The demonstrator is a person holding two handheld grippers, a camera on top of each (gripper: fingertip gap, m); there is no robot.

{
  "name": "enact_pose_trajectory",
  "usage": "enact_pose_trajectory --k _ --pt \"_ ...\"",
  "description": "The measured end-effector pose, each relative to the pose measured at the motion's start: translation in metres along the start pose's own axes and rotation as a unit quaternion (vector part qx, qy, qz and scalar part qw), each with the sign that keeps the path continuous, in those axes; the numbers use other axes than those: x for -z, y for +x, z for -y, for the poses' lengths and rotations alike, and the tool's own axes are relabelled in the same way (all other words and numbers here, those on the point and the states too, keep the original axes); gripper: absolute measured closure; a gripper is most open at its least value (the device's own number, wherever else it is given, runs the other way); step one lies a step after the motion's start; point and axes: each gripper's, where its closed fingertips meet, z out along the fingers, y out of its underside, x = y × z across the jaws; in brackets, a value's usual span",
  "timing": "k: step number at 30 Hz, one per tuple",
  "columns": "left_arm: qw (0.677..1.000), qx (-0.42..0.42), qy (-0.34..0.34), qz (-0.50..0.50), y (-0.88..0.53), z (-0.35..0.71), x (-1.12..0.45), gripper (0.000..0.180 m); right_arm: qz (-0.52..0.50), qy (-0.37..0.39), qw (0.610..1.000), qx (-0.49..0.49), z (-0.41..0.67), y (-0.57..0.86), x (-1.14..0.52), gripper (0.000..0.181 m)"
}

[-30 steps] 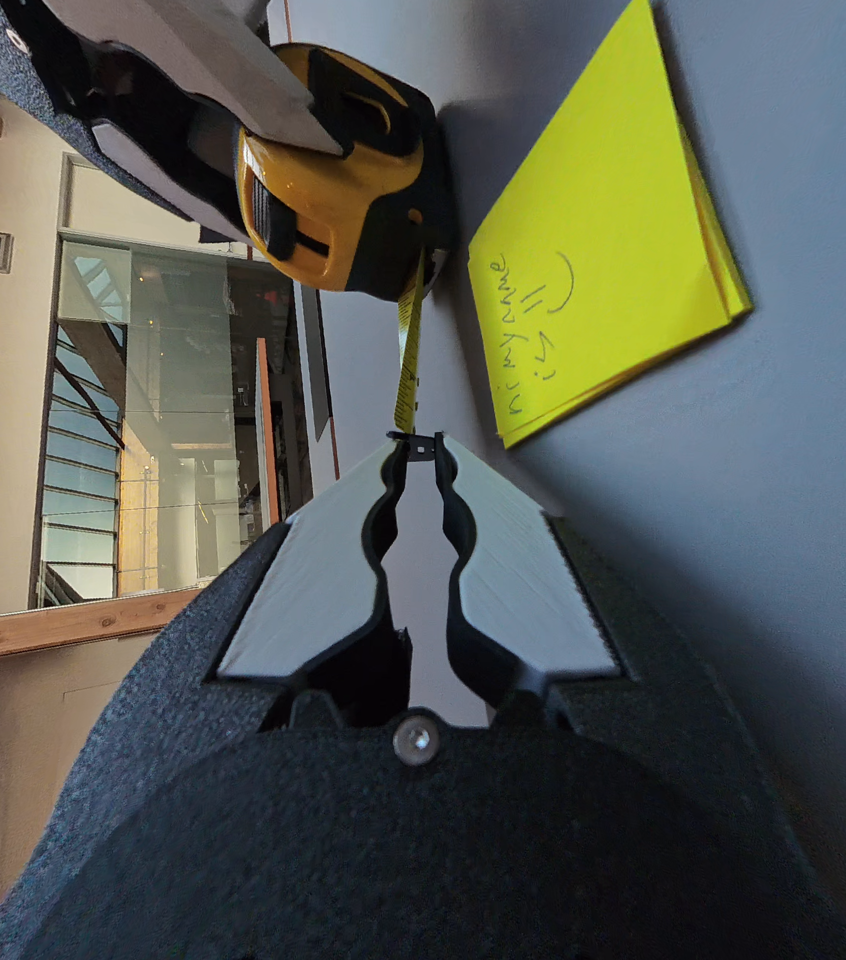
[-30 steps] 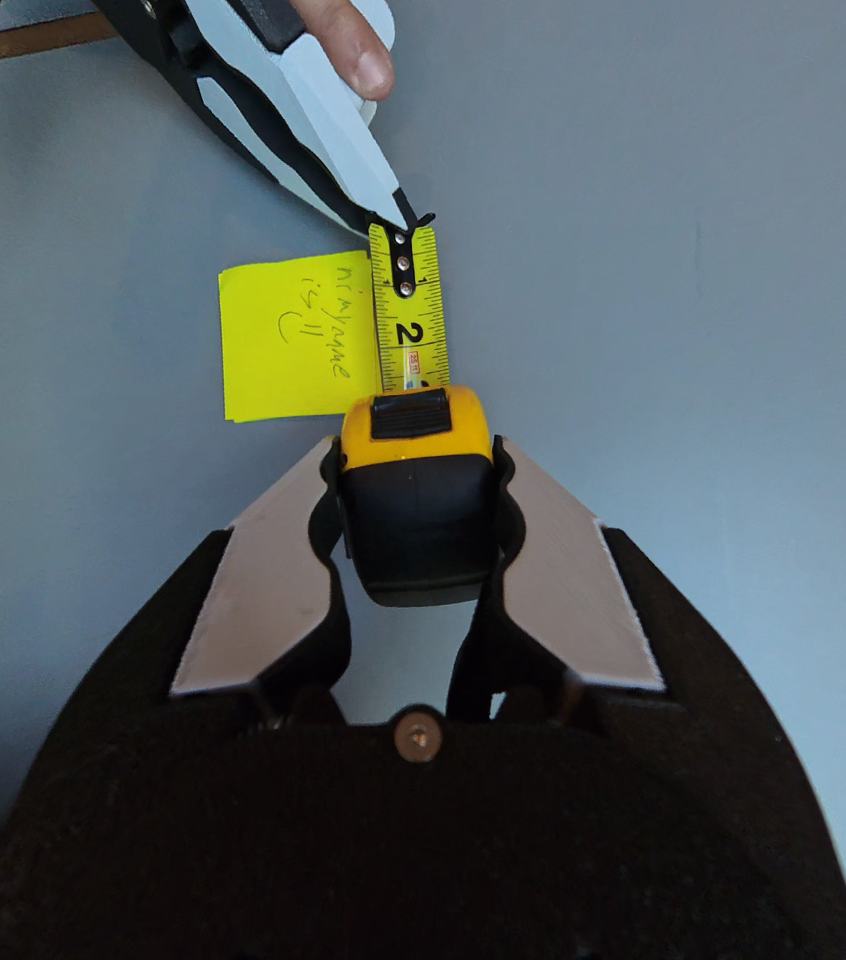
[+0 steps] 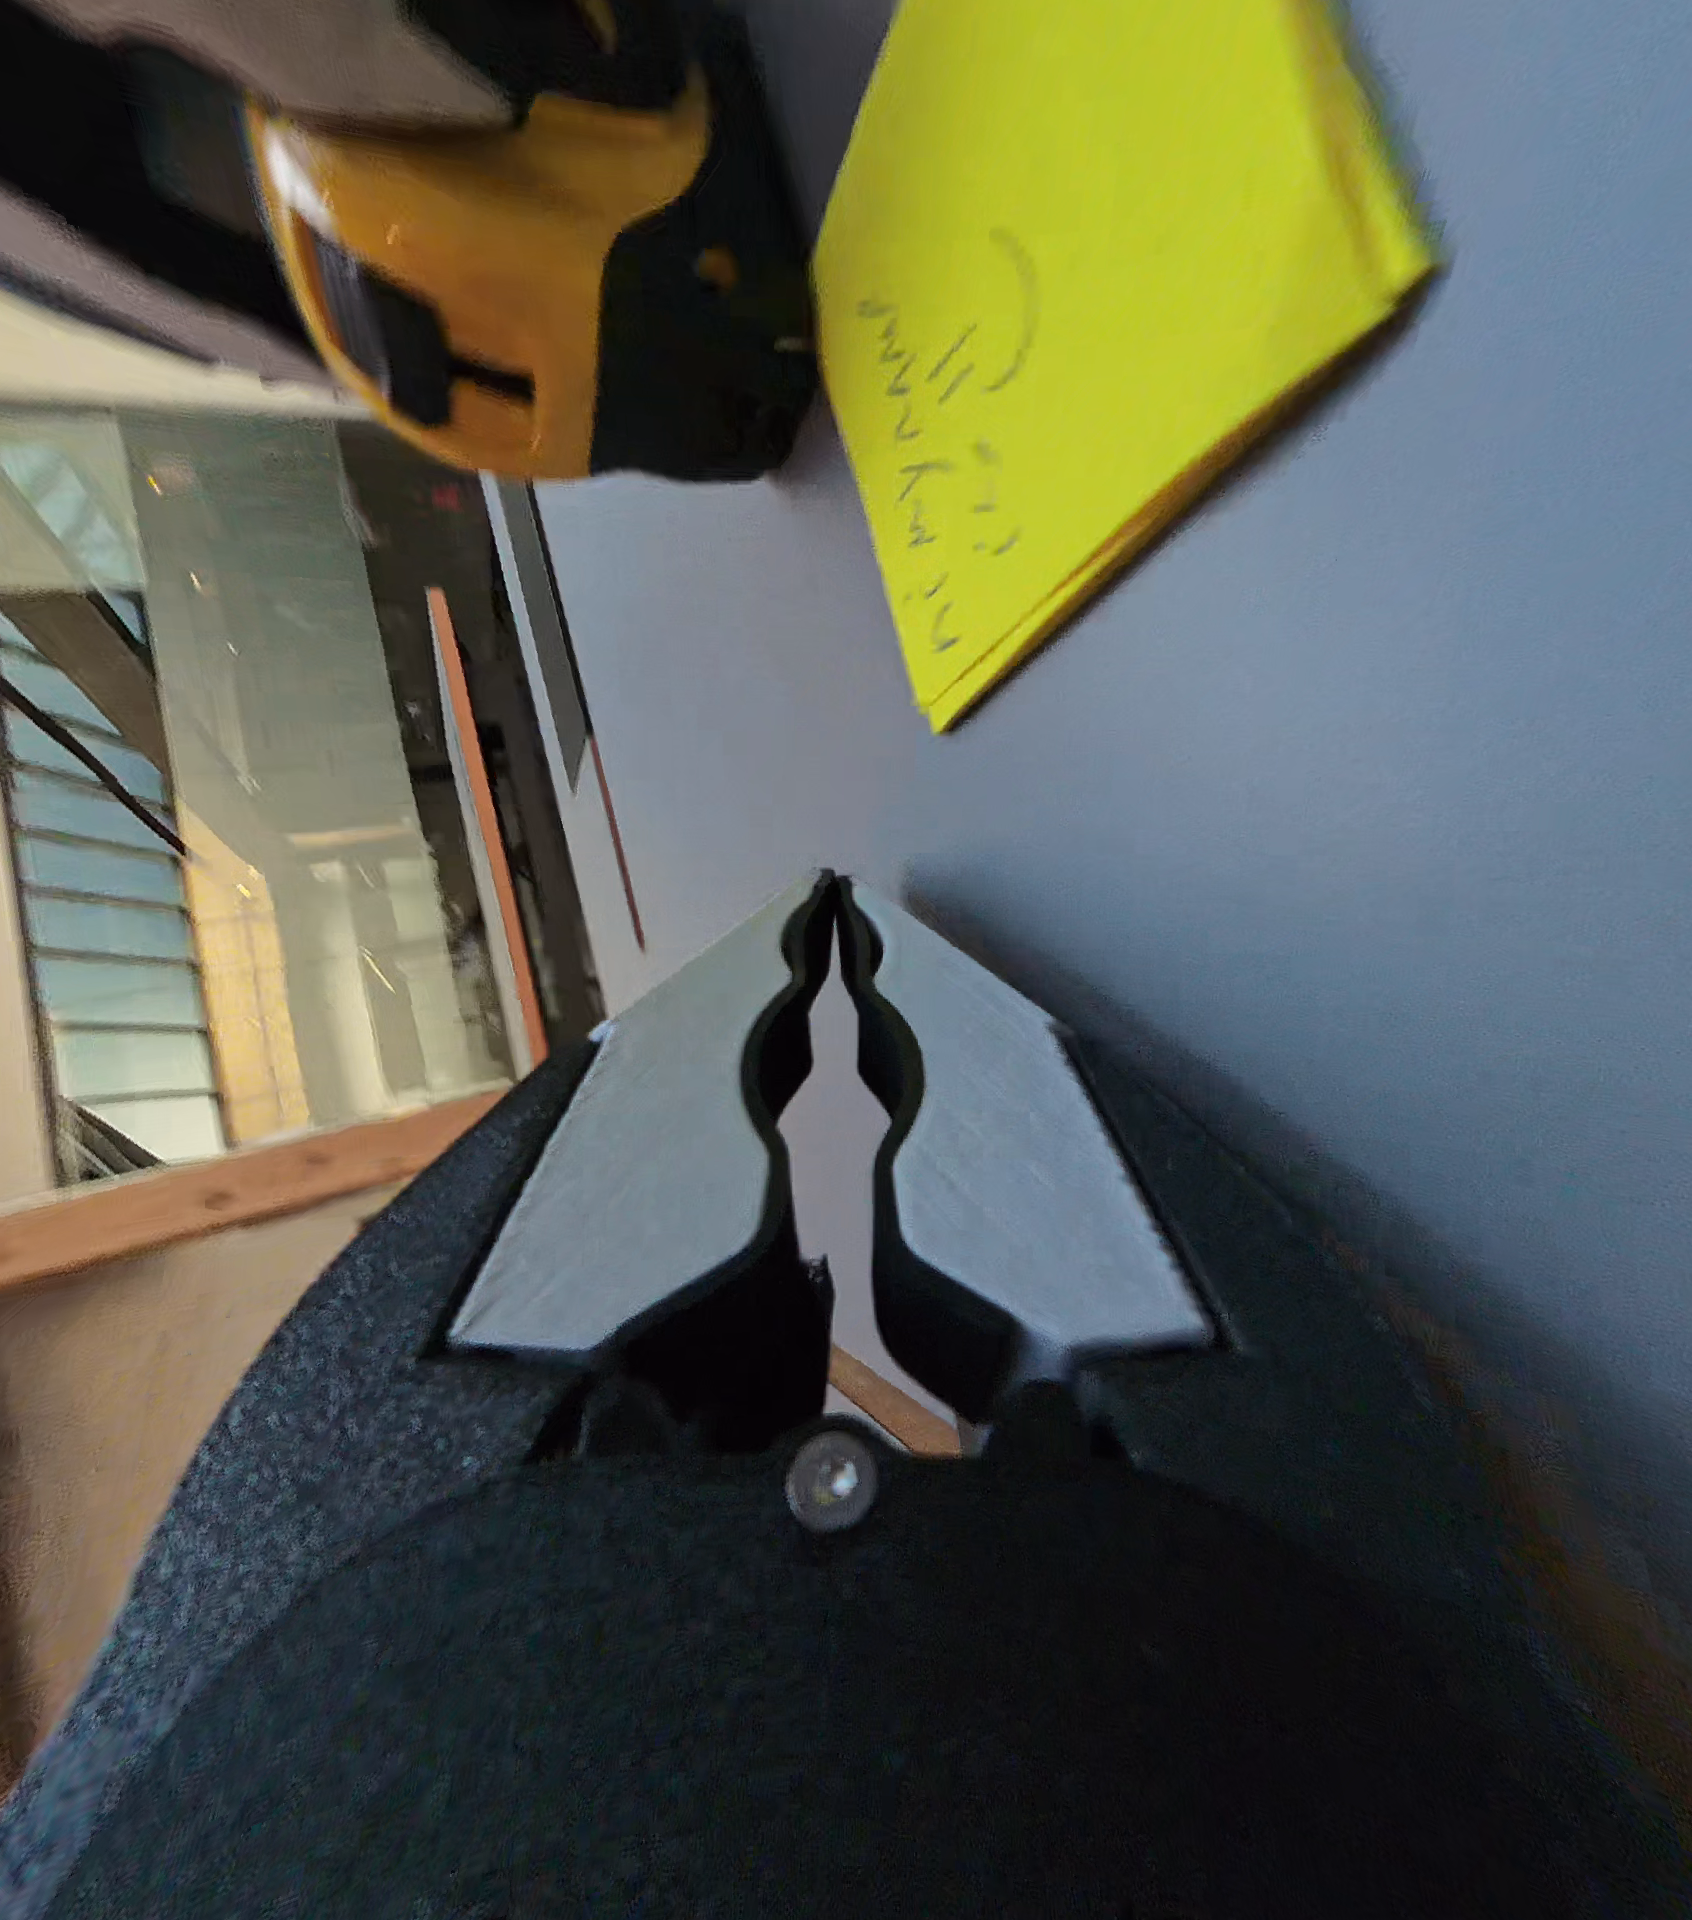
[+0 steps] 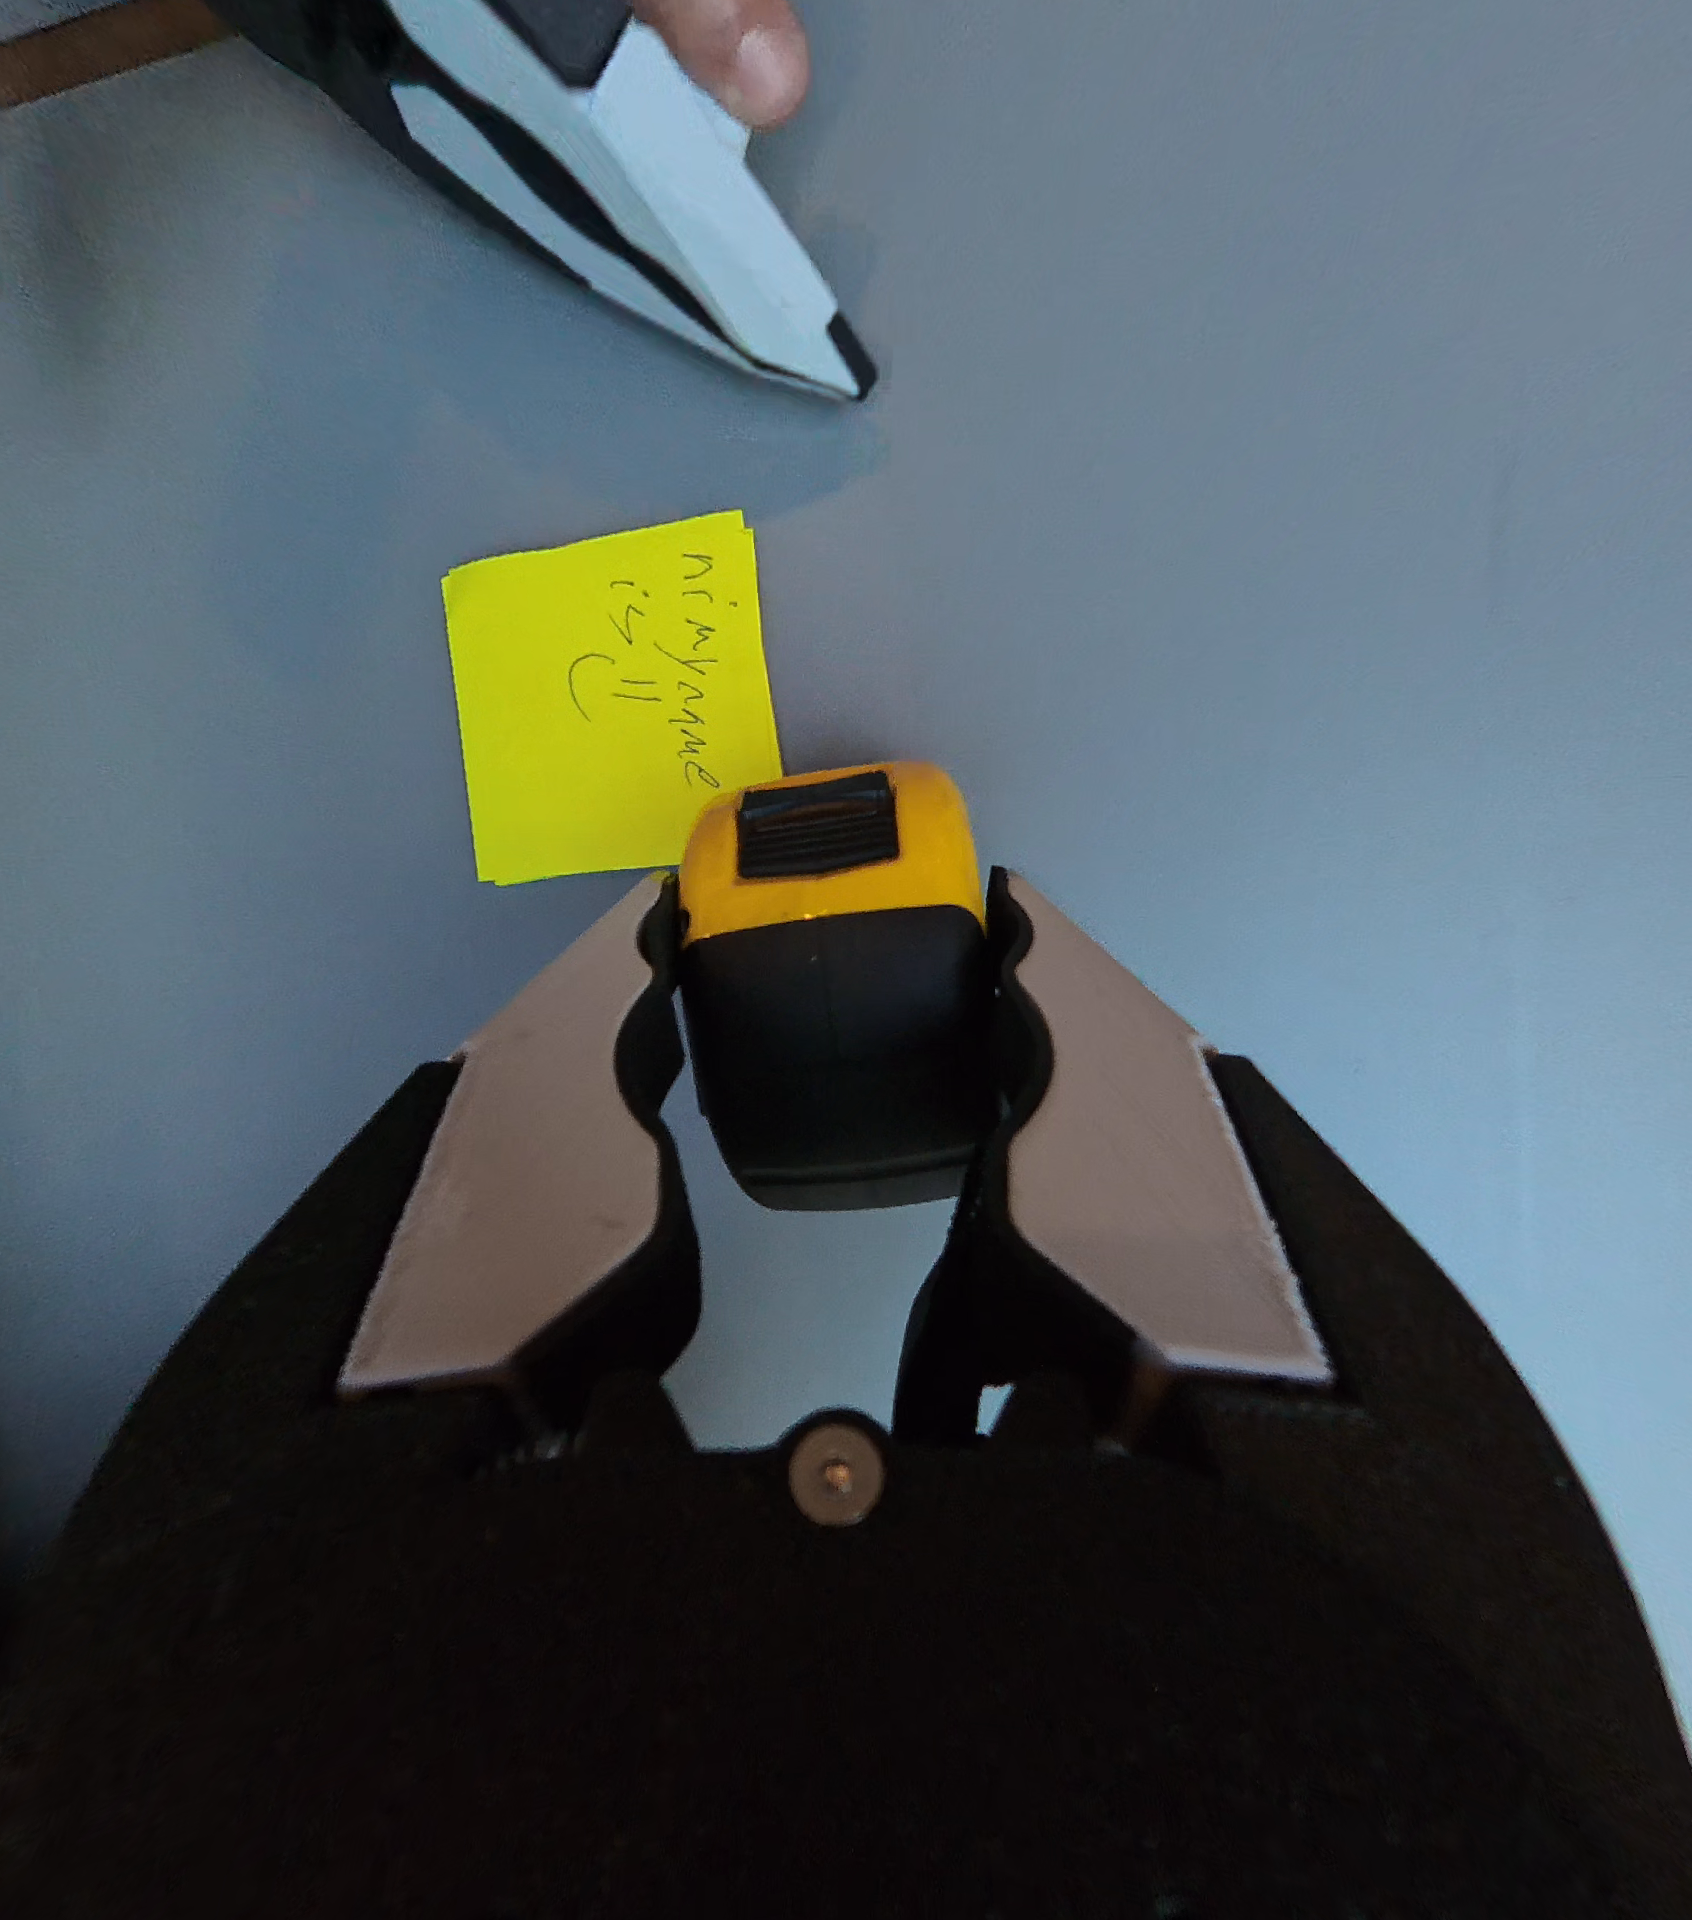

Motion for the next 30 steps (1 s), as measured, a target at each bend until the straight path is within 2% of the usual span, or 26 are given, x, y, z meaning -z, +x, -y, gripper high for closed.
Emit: enact_pose_trajectory --k 3,5,6,7,9,10,12,17,19,21,22,25,27,28,30 --pt "0.978 0.206 0.007 -0.040 -0.020 -0.002 0.002 0.180 -0.005 0.008 1.000 0.022 0.001 -0.001 0.001 0.124" --pt "0.929 0.355 0.028 -0.098 -0.028 0.009 0.001 0.167 -0.013 0.016 0.998 0.059 0.000 -0.007 0.003 0.124" --pt "0.892 0.435 0.044 -0.118 -0.036 0.014 0.000 0.166 -0.019 0.025 0.997 0.070 0.000 -0.010 0.004 0.124" --pt "0.840 0.516 0.062 -0.156 -0.040 0.022 -0.001 0.165 -0.024 0.039 0.996 0.079 0.000 -0.013 0.007 0.125" --pt "0.711 0.654 0.104 -0.237 -0.047 0.040 -0.005 0.157 -0.052 0.076 0.991 0.098 0.003 -0.016 0.013 0.125" --pt "0.653 0.695 0.131 -0.270 -0.051 0.048 -0.006 0.157 -0.066 0.097 0.987 0.106 0.004 -0.018 0.018 0.125" --pt "0.574 0.742 0.154 -0.311 -0.054 0.057 -0.014 0.157 -0.086 0.135 0.980 0.116 0.006 -0.023 0.028 0.125" --pt "0.468 0.767 0.200 -0.391 -0.060 0.086 -0.017 0.158 -0.119 0.186 0.969 0.113 -0.007 -0.024 0.039 0.125" --pt "0.439 0.773 0.208 -0.408 -0.064 0.094 -0.020 0.159 -0.111 0.197 0.969 0.103 -0.016 -0.025 0.037 0.125" --pt "0.411 0.775 0.223 -0.425 -0.069 0.103 -0.022 0.180 -0.107 0.199 0.970 0.095 -0.025 -0.025 0.031 0.124" --pt "0.408 0.773 0.226 -0.429 -0.071 0.107 -0.023 0.180 -0.107 0.217 0.966 0.095 -0.024 -0.026 0.034 0.125" --pt "0.460 0.764 0.194 -0.408 -0.069 0.101 -0.031 0.180 -0.107 0.232 0.963 0.082 -0.031 -0.024 0.041 0.125" --pt "0.503 0.760 0.172 -0.373 -0.069 0.086 -0.037 0.166 -0.101 0.243 0.962 0.078 -0.037 -0.025 0.047 0.124" --pt "0.508 0.761 0.165 -0.369 -0.069 0.084 -0.040 0.161 -0.098 0.247 0.961 0.077 -0.041 -0.026 0.049 0.124" --pt "0.487 0.757 0.170 -0.402 -0.067 0.097 -0.040 0.156 -0.091 0.250 0.961 0.073 -0.046 -0.027 0.052 0.124"
